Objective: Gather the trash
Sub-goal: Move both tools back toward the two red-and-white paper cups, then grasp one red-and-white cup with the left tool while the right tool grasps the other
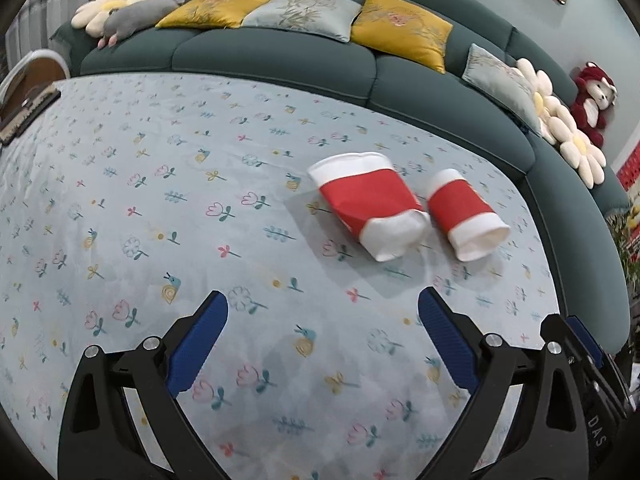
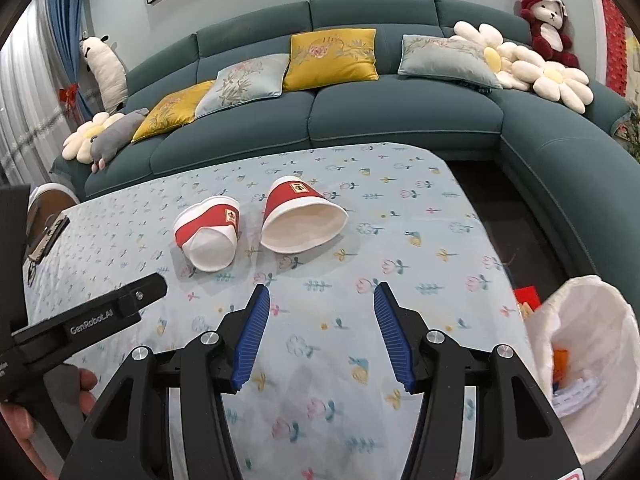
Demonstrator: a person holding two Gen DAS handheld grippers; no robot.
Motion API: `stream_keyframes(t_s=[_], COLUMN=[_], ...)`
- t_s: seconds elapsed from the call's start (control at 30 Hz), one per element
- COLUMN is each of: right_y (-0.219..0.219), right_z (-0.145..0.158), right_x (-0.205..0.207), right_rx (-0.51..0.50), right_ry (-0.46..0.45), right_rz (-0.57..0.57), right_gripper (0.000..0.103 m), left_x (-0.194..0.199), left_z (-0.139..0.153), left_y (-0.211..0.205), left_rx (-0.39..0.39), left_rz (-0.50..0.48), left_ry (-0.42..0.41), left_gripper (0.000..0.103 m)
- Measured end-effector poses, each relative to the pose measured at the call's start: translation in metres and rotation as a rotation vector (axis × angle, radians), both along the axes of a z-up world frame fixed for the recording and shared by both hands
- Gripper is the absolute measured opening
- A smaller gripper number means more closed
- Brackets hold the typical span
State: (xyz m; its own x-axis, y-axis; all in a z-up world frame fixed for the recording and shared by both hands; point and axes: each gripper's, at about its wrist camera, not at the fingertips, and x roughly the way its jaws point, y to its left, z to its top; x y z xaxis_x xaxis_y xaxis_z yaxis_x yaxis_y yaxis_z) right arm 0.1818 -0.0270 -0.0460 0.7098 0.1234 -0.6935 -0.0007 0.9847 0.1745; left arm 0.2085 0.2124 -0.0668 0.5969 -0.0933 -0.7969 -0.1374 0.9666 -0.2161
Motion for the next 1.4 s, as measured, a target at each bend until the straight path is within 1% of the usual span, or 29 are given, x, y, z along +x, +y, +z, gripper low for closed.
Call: stream_keyframes(t_s=[0.1, 0.3, 0.43, 0.6, 0.8, 0.9, 0.93, 0.97, 1.0, 1.07, 1.1, 1.13, 1.17, 1.2, 1.23, 1.33, 1.4], right_y=[0.003, 0.008, 0.014, 0.028, 0.044, 0.047, 0.047, 0.048, 0.048, 0.048, 0.047, 0.046, 0.044, 0.042, 0.040, 0.037, 0.033], right_z=[-0.006, -0.019, -0.026, -0.028, -0.034, -0.039, -0.040, -0.041, -0.043, -0.046, -0.048, -0.049, -0.049, -0.048, -0.046, -0.042, -0.039], right_x=[0.014, 0.041, 0.055, 0.069, 0.086, 0.094, 0.096, 0.098, 0.100, 0.103, 0.104, 0.104, 0.103, 0.102, 0.099, 0.088, 0.081], right_rx=[0.000, 0.025, 0.034, 0.071, 0.063, 0.057, 0.059, 0.060, 0.061, 0.064, 0.070, 0.076, 0.084, 0.088, 0.081, 0.056, 0.060], right_ry=[0.004, 0.019, 0.024, 0.020, 0.018, 0.022, 0.024, 0.029, 0.034, 0.044, 0.052, 0.061, 0.062, 0.056, 0.046, 0.028, 0.026], right_rz=[0.000, 0.004, 0.026, 0.074, 0.109, 0.119, 0.121, 0.124, 0.127, 0.128, 0.130, 0.130, 0.123, 0.119, 0.114, 0.106, 0.103], right_gripper=[0.053, 0.053, 0.053, 0.053, 0.053, 0.050, 0.047, 0.040, 0.038, 0.025, 0.021, 0.012, 0.012, 0.011, 0.009, 0.007, 0.006], left_x=[0.011, 0.029, 0.043, 0.061, 0.088, 0.098, 0.102, 0.104, 0.106, 0.107, 0.108, 0.107, 0.105, 0.104, 0.101, 0.095, 0.087], left_z=[-0.007, -0.014, -0.010, -0.003, -0.005, -0.012, -0.016, -0.019, -0.022, -0.027, -0.029, -0.028, -0.028, -0.028, -0.027, -0.027, -0.025], left_y=[0.007, 0.006, 0.000, -0.006, -0.019, -0.021, -0.021, -0.021, -0.020, -0.020, -0.021, -0.021, -0.023, -0.025, -0.027, -0.030, -0.034], left_rx=[-0.027, -0.066, -0.087, -0.112, -0.073, -0.059, -0.060, -0.063, -0.068, -0.083, -0.085, -0.074, -0.067, -0.064, -0.056, -0.066, -0.063], left_rz=[0.018, 0.036, 0.037, 0.036, -0.007, -0.016, -0.017, -0.017, -0.019, -0.023, -0.028, -0.030, -0.040, -0.057, -0.065, -0.083, -0.093], left_ry=[0.014, 0.028, 0.018, 0.001, 0.030, 0.051, 0.061, 0.067, 0.076, 0.090, 0.095, 0.088, 0.081, 0.082, 0.083, 0.084, 0.077], left_gripper=[0.092, 0.092, 0.092, 0.092, 0.092, 0.092, 0.091, 0.091, 0.091, 0.086, 0.082, 0.078, 0.074, 0.063, 0.055, 0.055, 0.055])
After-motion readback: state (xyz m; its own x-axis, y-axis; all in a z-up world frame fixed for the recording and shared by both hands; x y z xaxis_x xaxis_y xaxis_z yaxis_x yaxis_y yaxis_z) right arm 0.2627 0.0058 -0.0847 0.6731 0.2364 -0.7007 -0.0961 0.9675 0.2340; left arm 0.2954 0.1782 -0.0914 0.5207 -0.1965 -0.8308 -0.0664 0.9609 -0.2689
